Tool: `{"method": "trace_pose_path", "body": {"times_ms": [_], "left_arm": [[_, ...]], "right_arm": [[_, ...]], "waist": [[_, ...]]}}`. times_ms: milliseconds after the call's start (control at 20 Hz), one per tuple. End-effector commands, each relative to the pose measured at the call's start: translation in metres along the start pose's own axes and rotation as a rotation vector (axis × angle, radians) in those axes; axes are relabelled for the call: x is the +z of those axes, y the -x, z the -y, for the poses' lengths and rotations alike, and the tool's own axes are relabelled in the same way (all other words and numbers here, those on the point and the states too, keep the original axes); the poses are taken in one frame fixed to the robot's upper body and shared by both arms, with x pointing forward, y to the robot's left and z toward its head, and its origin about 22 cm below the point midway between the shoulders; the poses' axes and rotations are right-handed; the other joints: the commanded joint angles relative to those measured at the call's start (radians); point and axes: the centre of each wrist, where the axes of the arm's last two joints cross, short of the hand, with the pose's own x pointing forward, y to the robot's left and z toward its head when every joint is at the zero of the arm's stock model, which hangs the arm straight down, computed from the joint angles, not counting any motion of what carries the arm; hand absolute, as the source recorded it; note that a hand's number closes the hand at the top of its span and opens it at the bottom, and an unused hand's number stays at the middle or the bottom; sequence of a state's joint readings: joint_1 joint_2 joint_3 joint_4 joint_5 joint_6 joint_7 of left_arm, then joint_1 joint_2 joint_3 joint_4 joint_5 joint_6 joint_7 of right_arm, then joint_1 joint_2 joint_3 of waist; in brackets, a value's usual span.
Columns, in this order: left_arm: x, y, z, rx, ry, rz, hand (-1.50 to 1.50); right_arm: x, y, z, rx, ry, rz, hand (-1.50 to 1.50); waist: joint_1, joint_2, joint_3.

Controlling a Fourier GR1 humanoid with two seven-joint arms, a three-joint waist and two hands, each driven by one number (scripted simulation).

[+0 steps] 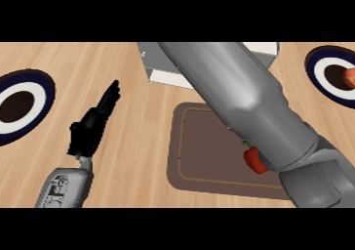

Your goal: Pick the cupcake from the tray and place it in the tiered shelf

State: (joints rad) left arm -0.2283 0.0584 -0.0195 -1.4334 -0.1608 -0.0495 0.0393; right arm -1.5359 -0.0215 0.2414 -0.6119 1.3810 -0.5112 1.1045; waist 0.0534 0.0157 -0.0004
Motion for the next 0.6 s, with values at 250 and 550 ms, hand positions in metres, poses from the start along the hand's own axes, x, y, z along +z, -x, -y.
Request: {"method": "trace_pose_path", "body": {"times_ms": [250, 550], "left_arm": [[0.002, -0.007, -0.002, -0.008, -0.019, 0.005, 0.00], [0.011, 0.003, -0.004, 0.003, -0.030, -0.014, 0.00]], "right_arm": [[-0.005, 0.029, -0.024, -0.200, 0.070, -0.178, 1.50], [-0.023, 0.069, -0.045, 0.083, 0.064, -0.313, 1.50]], "waist": [[-0.008, -0.001, 0.000], [-0.032, -0.012, -0.002]]}}
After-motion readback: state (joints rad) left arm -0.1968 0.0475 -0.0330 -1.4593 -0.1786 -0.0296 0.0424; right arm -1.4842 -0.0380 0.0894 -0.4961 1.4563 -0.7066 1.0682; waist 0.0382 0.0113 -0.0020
